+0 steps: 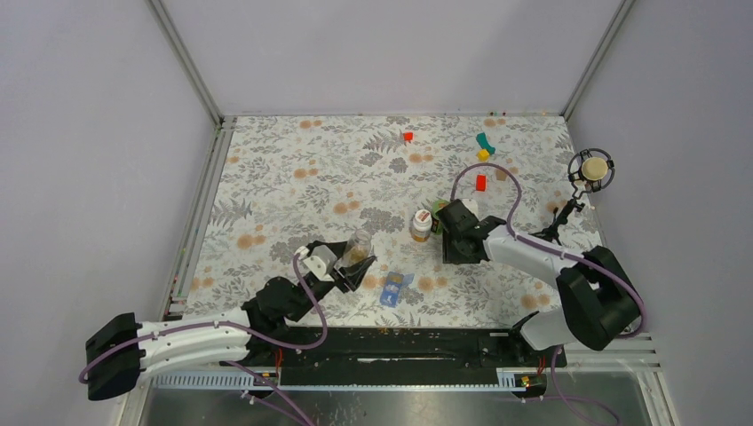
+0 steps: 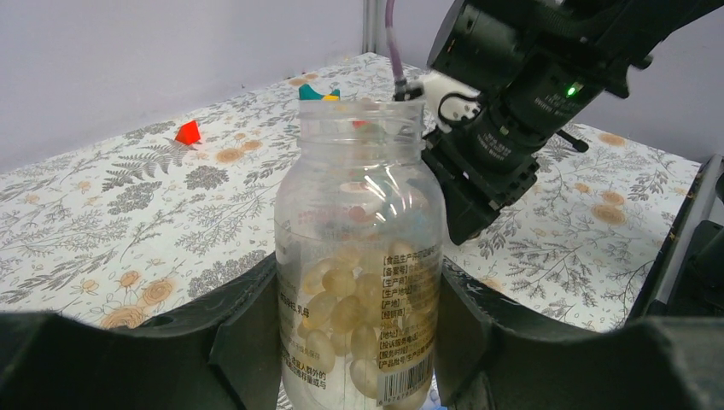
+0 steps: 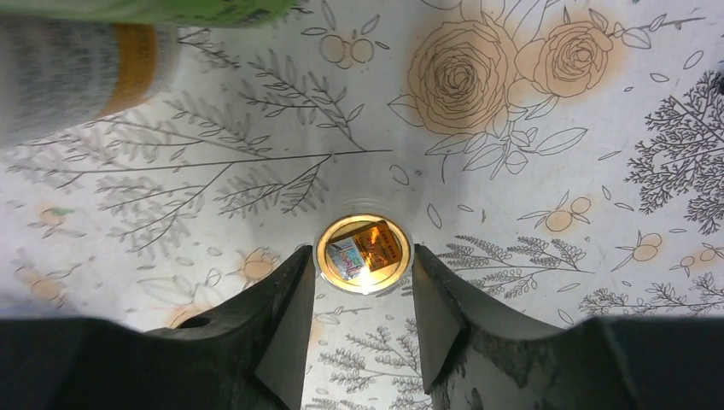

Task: Sort the pills into containers
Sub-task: Pick up the lid of the pill bottle at the center of the board, then screw the lid of the pill bottle onto the pill bottle.

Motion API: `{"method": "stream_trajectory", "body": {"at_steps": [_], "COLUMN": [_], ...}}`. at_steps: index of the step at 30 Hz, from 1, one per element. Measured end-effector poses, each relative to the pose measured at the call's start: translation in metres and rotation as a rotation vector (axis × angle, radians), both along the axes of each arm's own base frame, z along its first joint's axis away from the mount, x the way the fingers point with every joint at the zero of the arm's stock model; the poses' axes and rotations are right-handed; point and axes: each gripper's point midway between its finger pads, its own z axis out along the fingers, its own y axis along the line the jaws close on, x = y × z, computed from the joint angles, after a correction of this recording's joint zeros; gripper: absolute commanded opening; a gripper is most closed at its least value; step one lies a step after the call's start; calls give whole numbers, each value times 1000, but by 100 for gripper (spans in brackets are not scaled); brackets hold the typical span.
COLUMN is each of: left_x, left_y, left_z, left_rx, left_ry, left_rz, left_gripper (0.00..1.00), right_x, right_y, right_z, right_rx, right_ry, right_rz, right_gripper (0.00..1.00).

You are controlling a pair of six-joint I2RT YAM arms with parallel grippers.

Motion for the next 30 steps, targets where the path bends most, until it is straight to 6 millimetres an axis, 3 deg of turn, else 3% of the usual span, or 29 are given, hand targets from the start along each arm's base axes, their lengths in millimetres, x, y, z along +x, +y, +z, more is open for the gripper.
{"method": "stream_trajectory", "body": {"at_steps": [4, 9, 15, 21, 25, 30], "left_x": [0, -3, -14, -17, -18, -21], "left_y": [-3, -8, -20, -38, -48, -58], "left_z": [-5, -13, -19, -18, -22, -23], "left_rx": [16, 57, 130, 196, 231, 253], "left_ry": [6, -3, -49, -62, -59, -56], "left_rz": [-5, -35, -130, -197, -230, -274], "left_gripper": [0, 0, 0, 0, 0, 0], "right_x": [3, 0, -26, -63, -77, -82], "right_y": [8, 31, 65, 98, 112, 122], "right_z": [23, 86, 161, 221, 242, 242], "right_rx": [70, 275, 545, 827, 941, 988], "right_ry": [-62, -210, -327, -387, -384, -323], "right_rz": [33, 142, 359, 583, 677, 721], "right_gripper": [41, 42, 42, 42, 41, 41]}}
